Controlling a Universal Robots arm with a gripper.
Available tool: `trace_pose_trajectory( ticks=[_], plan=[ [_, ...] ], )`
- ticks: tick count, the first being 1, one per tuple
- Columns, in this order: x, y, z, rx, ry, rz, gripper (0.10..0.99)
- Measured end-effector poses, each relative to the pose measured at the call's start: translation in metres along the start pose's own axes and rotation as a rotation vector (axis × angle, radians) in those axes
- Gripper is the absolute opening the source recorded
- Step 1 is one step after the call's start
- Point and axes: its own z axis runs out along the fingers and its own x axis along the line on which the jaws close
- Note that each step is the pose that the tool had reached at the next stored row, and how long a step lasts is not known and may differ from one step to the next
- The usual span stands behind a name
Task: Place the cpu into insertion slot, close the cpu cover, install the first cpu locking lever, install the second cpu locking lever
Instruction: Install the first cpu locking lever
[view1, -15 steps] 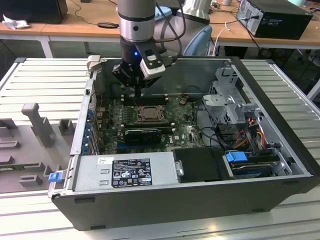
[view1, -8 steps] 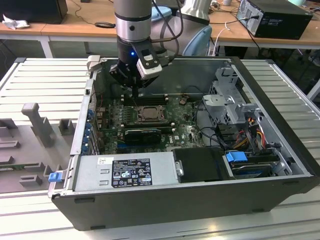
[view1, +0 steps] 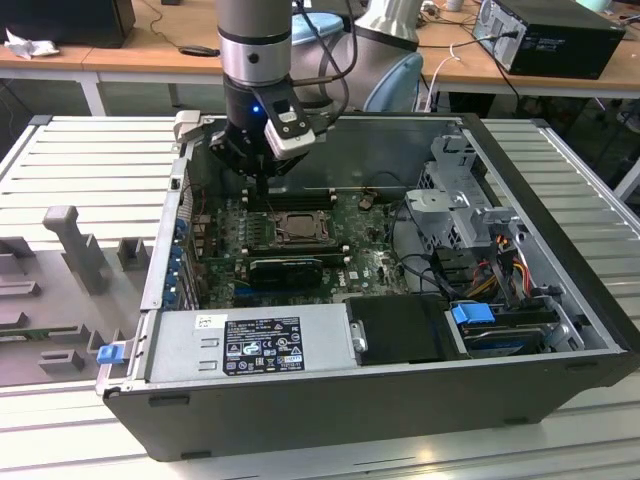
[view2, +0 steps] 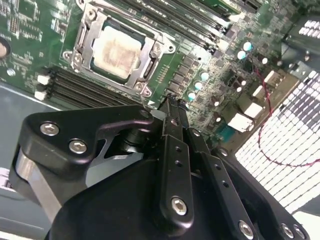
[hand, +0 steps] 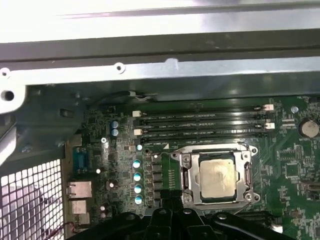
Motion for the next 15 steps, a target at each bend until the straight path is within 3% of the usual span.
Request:
trace_pose_trajectory(
  ticks=[4, 5, 6, 7, 15],
  plan=[
    [0.0032, -0.0003, 0.0018, -0.003, 0.0017, -0.046, 0.106],
    [0.0065, -0.0003, 0.0023, -0.004, 0.0016, -0.047, 0.106],
    [0.0187, -0.0004, 0.0032, -0.006, 0.0015, -0.047, 0.106],
    [0.022, 0.0005, 0.004, -0.006, 0.0013, -0.047, 0.106],
    [0.0222, 0.0177, 0.0114, -0.007, 0.0015, -0.047, 0.106]
  ],
)
